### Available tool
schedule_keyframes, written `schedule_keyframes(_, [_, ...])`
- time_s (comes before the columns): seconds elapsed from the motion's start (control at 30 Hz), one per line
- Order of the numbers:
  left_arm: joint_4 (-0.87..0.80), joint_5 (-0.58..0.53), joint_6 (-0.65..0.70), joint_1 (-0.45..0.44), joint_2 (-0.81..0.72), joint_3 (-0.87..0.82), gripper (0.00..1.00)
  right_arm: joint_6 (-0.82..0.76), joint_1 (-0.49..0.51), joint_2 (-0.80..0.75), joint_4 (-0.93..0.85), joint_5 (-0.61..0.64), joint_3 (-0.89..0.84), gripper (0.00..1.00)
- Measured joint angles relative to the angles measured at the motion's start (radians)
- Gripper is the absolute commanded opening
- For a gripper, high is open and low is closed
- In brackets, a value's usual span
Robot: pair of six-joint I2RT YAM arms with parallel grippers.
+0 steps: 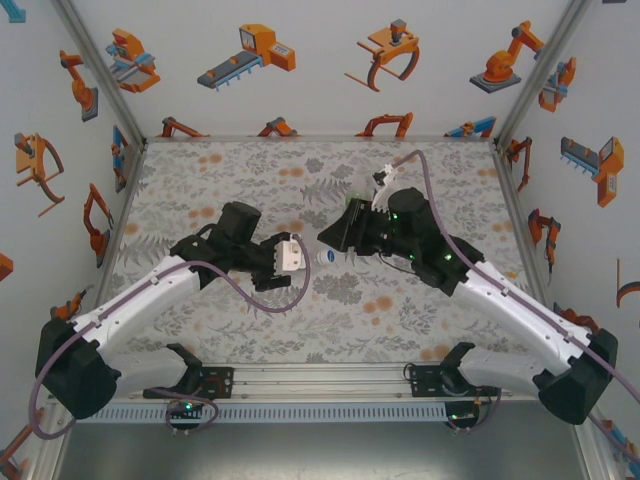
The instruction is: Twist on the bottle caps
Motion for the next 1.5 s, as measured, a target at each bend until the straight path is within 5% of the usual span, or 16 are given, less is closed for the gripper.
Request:
schedule_keyframes(0.2, [0.000,0.024,0.011,0.000,-0.008,0.000,0.00,-0.408,0.000,-0.069,0.006,-0.058,0.000,0.56])
schedule_keyframes(0.47, [0.000,0.057,0.032,0.000,-0.027,0.000,0.00,-1.074,0.000,-0.081,-0.145,-0.397,0.084,0.56])
schedule_keyframes(0.7, [0.000,0.105,0.050,0.000,-0.034,0.000,0.00,-1.450,0.000,-0.050,-0.290,-0.555,0.143,0.54])
schedule_keyframes(1.5, [-0.001,0.135,0.054,-0.001,-0.036,0.000,0.00,-1.589,0.028,0.016,-0.304,-0.569,0.128,0.41])
